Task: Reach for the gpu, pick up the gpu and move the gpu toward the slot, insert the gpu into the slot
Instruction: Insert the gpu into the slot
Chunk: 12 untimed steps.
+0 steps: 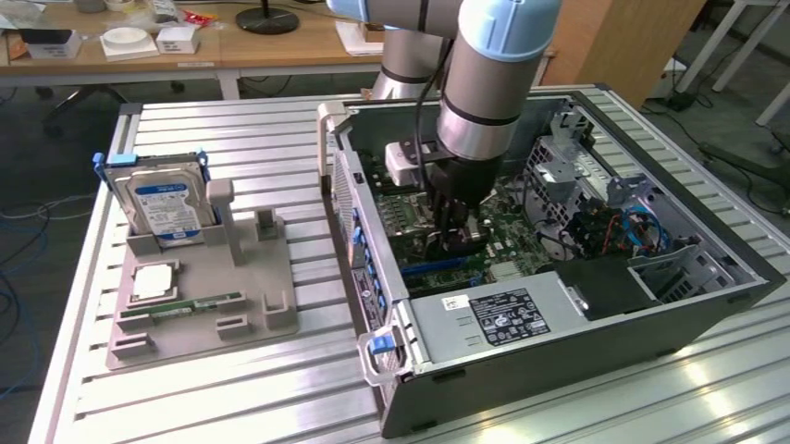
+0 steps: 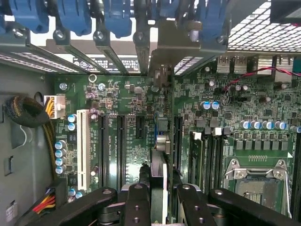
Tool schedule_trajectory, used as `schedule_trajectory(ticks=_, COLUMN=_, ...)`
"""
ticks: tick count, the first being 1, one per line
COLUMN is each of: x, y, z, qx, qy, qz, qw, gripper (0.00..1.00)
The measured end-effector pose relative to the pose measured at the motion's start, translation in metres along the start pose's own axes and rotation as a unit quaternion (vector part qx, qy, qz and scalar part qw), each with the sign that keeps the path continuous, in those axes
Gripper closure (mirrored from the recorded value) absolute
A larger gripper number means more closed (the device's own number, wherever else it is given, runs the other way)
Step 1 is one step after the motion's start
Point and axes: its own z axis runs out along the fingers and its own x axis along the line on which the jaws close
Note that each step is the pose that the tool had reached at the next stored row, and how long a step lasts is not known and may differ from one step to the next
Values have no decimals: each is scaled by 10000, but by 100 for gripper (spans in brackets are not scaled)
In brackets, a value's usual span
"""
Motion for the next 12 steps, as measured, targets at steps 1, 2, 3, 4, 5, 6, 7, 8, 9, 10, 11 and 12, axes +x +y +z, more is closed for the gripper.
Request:
schedule_trajectory(ticks=1, x=0, y=4, z=0, qx=1, qy=0, qz=0, qw=10000, gripper=73)
schedule_trajectory(ticks=2, x=1, y=9, z=0, qx=1, qy=0, qz=0, qw=10000, gripper=73)
schedule_trajectory(ticks=3, x=4, y=9, z=0, qx=0, qy=0, qz=-2, qw=10000, gripper=73)
schedule_trajectory(ticks=4, x=7, y=10, z=0, qx=0, qy=0, qz=-1, qw=10000, gripper=73)
schedule_trajectory(ticks=5, x=13, y=10, z=1, qx=0, qy=0, qz=-1, qw=10000, gripper=73)
schedule_trajectory(ticks=6, x=19, y=11, z=2, qx=0, qy=0, qz=0, qw=10000, gripper=73)
schedule_trajectory(ticks=7, x=29, y=16, z=1, qx=-10, qy=1, qz=3, qw=10000, gripper=73)
schedule_trajectory(ticks=8, x=36, y=15, z=2, qx=-2, qy=2, qz=3, qw=10000, gripper=73)
schedule_trajectory(ticks=9, x=41, y=13, z=4, qx=-1, qy=1, qz=2, qw=10000, gripper=73)
schedule_trajectory(ticks=10, x=42, y=12, z=4, qx=-1, qy=0, qz=1, qw=10000, gripper=73)
schedule_trajectory(ticks=11, x=43, y=11, z=4, qx=-1, qy=0, qz=0, qw=10000, gripper=73)
schedule_trajectory(ticks=12, x=43, y=11, z=4, qx=-1, qy=0, qz=0, qw=10000, gripper=73)
